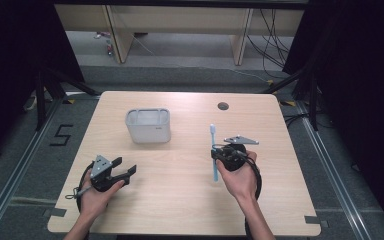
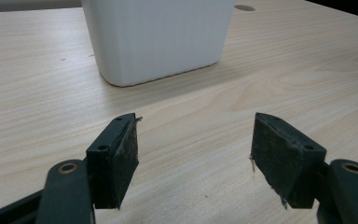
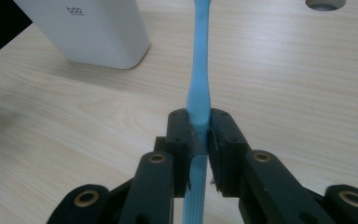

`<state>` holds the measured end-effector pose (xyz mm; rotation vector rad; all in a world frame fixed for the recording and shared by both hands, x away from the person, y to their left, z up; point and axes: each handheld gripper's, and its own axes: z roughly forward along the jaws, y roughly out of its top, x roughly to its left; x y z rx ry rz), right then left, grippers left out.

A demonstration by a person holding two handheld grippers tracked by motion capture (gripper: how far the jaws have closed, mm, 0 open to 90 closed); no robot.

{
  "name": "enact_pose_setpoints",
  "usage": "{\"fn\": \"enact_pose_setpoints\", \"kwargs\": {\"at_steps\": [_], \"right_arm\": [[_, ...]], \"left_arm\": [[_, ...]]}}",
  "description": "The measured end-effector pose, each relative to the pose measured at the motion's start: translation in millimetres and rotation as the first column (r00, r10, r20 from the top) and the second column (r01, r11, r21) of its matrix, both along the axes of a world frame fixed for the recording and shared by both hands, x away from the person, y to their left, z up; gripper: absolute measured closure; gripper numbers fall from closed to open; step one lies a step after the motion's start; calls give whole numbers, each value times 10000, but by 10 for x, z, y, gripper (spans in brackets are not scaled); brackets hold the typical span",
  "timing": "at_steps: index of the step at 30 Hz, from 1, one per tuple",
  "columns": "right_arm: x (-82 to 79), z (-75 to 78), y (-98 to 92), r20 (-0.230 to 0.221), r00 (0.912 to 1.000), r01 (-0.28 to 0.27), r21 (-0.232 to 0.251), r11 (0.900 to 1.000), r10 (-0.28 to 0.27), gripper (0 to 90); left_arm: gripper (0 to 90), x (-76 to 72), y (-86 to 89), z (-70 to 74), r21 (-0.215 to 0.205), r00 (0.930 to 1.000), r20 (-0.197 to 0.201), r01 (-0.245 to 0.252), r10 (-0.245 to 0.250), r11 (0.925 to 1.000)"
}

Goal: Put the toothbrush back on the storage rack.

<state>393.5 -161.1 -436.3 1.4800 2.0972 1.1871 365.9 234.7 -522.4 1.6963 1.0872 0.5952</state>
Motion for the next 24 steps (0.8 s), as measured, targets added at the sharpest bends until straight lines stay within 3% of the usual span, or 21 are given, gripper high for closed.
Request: {"fn": "enact_pose_setpoints", "kwargs": {"at_steps": [2, 8, 11, 15, 19, 21, 24], "right_arm": [[-13, 5, 9, 11, 10000, 29, 153, 9999, -29, 791], [-20, 14, 3, 601, 9981, -113, 131, 9999, 105, 791], [-37, 21, 1, 1125, 9936, -80, 133, 9999, 64, 791], [-52, 16, 19, 1271, 9919, -91, 639, 9979, 9, 791], [-48, 18, 0, 1921, 9814, -101, 624, 9980, -21, 791], [-57, 28, 5, 1866, 9824, -64, 744, 9972, -76, 791], [-65, 30, -6, 2352, 9719, -148, 773, 9969, -38, 791]], "left_arm": [[312, 0, -1, 0, -3, 10000, 9, 17, -17, 10000], [312, -2, 0, 0, -21, 10000, 20, 5, -5, 10000], [312, -2, 0, 0, -16, 10000, 27, 11, -11, 10000], [312, -3, -1, 0, -7, 10000, 39, 11, -11, 10000], [312, -3, -1, 0, -18, 10000, 34, -1, 1, 10000], [312, -3, 0, 0, -12, 10000, 36, 5, -5, 10000], [313, -2, -1, -2, -40, 10000, 57, 17, -17, 10000]]}}
